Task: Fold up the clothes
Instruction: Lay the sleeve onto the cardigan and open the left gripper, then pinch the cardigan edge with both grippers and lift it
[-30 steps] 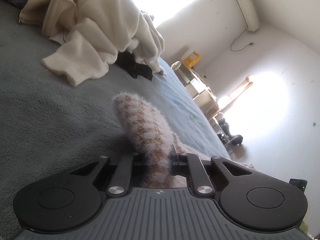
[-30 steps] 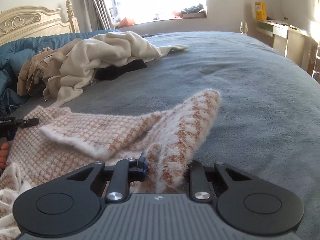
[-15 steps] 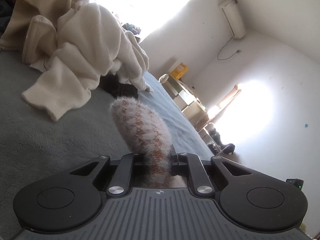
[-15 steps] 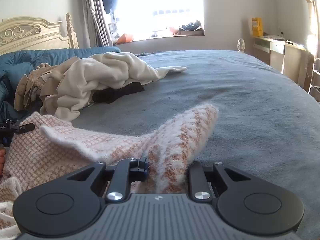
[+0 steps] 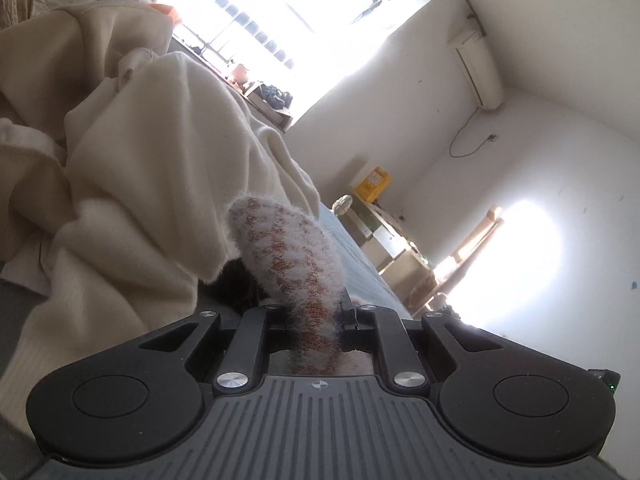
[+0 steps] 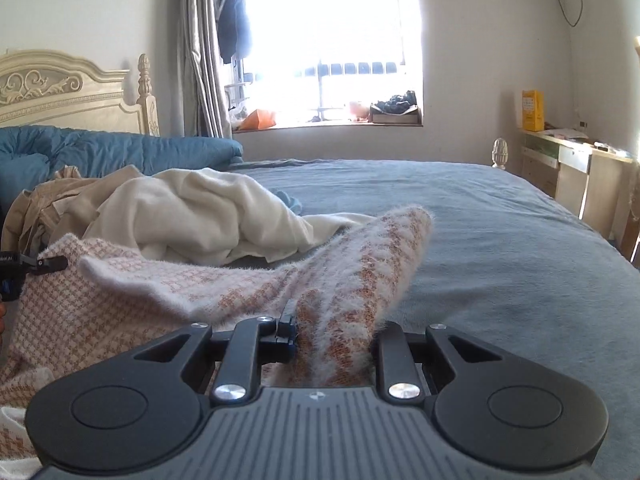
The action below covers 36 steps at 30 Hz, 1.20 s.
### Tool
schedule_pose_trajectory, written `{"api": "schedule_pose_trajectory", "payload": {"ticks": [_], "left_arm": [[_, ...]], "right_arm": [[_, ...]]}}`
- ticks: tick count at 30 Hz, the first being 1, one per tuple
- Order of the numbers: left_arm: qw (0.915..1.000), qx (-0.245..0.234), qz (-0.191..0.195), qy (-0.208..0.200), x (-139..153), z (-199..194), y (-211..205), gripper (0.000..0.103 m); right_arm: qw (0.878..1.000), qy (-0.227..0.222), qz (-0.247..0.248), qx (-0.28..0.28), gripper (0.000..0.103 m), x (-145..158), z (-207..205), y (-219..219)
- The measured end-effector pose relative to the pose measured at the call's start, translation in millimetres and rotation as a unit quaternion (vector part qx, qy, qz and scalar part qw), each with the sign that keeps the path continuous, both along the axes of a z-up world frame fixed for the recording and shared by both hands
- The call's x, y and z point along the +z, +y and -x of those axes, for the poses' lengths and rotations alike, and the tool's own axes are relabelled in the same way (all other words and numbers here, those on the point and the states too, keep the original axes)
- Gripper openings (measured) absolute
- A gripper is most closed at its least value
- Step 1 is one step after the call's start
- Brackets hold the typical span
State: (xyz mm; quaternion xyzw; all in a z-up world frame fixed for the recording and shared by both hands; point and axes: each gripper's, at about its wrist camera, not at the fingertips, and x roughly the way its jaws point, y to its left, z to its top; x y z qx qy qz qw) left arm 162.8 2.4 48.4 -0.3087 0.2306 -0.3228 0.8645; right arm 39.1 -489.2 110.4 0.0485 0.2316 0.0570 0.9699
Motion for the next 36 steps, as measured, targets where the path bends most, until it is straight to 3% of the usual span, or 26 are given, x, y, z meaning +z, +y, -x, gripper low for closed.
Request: {"api": "schedule_pose_trajectory", "payload": {"ticks": [2,4,5,7,10,12,16,19,21,24,25,27,29,32,34,36], "left_arm": [[0.9987,0.008,-0.046,0.019,-15.0,-15.2,-7.9,0.016],[0.9936,0.022,-0.093,0.059,-33.9,-26.7,-13.6,0.025],[0.9913,0.028,-0.100,0.081,-41.7,-29.0,-12.6,0.029],[0.9922,0.028,-0.076,0.095,-45.8,-25.3,-3.2,0.031],[0.9930,0.059,-0.078,0.068,-30.6,-8.8,12.2,0.051],[0.9921,0.082,-0.083,0.046,-18.8,3.0,22.4,0.054],[0.9934,0.078,-0.080,0.026,-4.9,30.2,31.0,0.054],[0.9926,0.052,-0.109,0.013,0.1,61.2,22.0,0.057],[0.9900,0.033,-0.137,0.006,2.7,83.3,15.1,0.061],[0.9803,0.000,-0.197,-0.016,7.2,112.9,5.6,0.069],[0.9744,-0.013,-0.223,-0.028,8.1,119.7,0.9,0.071],[0.9614,-0.039,-0.266,-0.058,3.7,134.4,-7.1,0.076],[0.9519,-0.073,-0.289,-0.072,-0.9,136.7,-16.3,0.083],[0.9413,-0.116,-0.304,-0.089,-9.1,139.9,-30.3,0.085],[0.9357,-0.122,-0.316,-0.099,-14.7,143.2,-39.0,0.085],[0.9283,-0.134,-0.330,-0.104,-17.5,141.6,-47.4,0.085]], "right_arm": [[1.000,0.007,-0.015,-0.003,0.024,-11.3,-31.3,-6.3],[0.997,0.057,-0.041,-0.023,0.033,-47.0,-61.8,-15.0],[0.994,0.088,-0.053,-0.043,0.039,-64.6,-72.5,-19.3],[0.981,0.156,-0.073,-0.084,0.052,-94.8,-86.2,-30.2],[0.978,0.134,-0.121,-0.107,0.053,-81.9,-61.6,-48.3],[0.976,0.113,-0.122,-0.138,0.055,-53.1,-45.9,-50.3],[0.983,0.076,-0.156,-0.054,0.056,-11.5,-63.6,-13.5],[0.987,0.108,-0.116,0.009,0.055,-21.1,-118.4,54.3],[0.981,0.165,-0.097,0.024,0.051,-52.3,-154.6,92.4],[0.974,0.225,-0.005,0.020,0.050,-95.5,-176.2,134.3],[0.976,0.216,0.020,0.022,0.050,-91.5,-170.9,140.1],[0.977,0.214,0.015,0.016,0.050,-69.6,-156.7,136.2],[0.984,0.179,-0.012,0.018,0.051,-37.6,-119.8,117.7],[0.989,0.131,-0.055,0.047,0.072,4.7,-42.6,84.4],[0.989,0.111,-0.072,0.064,0.094,16.2,11.0,63.4],[0.990,0.097,-0.071,0.074,0.096,19.1,56.0,48.1]]}}
